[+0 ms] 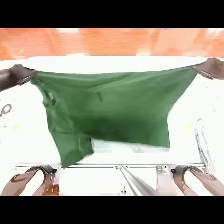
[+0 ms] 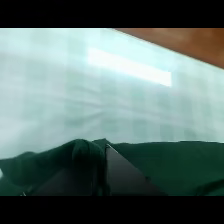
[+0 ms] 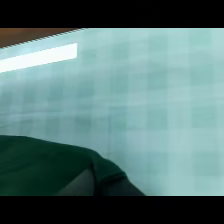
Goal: Fold the shirts.
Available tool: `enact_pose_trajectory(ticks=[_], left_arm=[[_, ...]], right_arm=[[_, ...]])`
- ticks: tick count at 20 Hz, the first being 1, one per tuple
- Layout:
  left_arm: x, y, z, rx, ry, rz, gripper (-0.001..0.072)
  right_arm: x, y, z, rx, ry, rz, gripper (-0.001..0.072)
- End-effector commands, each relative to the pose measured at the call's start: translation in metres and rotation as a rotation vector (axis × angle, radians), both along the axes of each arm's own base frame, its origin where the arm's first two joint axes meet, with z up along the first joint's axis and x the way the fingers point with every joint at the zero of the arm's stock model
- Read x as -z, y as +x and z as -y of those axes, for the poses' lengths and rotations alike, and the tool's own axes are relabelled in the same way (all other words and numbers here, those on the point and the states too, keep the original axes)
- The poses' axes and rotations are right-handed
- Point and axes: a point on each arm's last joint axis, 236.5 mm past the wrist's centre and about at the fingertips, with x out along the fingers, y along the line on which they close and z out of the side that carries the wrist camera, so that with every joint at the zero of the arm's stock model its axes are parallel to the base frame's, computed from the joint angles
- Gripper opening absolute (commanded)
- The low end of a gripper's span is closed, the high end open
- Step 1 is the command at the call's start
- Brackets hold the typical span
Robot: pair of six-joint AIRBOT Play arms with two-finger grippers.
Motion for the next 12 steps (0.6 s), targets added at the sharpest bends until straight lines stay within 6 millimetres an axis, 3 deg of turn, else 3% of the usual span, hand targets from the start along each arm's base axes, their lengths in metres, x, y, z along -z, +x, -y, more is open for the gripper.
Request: enact_pose_trajectory(ticks=[1,2,3,4,5,7,9,10,12], left_arm=[[0.048,0.061,0.008,-0.056,-0.025,-0.018,0.0022],[0.056,0.070,0.016,-0.054,-0.043,-0.036,0.0053],[0.065,0.076,0.024,-0.041,-0.053,-0.058,0.0141],[0.071,0.078,0.031,-0.024,-0.062,-0.084,0.0317],[0.075,0.076,0.034,-0.014,-0.077,-0.111,0.0499],[0.076,0.065,0.019,0.019,-0.039,-0.168,0.0505],[0.074,0.043,-0.024,0.016,0.004,-0.259,0.0504],[0.078,0.025,-0.051,-0.004,0.001,-0.324,0.0504],[0.094,-0.016,-0.094,-0.066,-0.057,-0.455,0.0504]], right_arm=[[0.057,0.072,-0.005,0.041,0.219,-0.079,0.0023],[0.066,0.084,-0.011,0.040,0.294,-0.109,0.0025],[0.073,0.094,-0.019,0.044,0.379,-0.136,0.0091],[0.076,0.100,-0.026,0.039,0.445,-0.153,0.0299],[0.077,0.103,-0.030,0.029,0.490,-0.166,0.0412],[0.072,0.095,-0.023,-0.010,0.493,-0.184,0.0413],[0.065,0.070,0.001,-0.054,0.479,-0.228,0.0412],[0.068,0.049,0.016,-0.082,0.438,-0.268,0.0412],[0.103,-0.011,0.068,-0.055,0.212,-0.470,0.0405]])
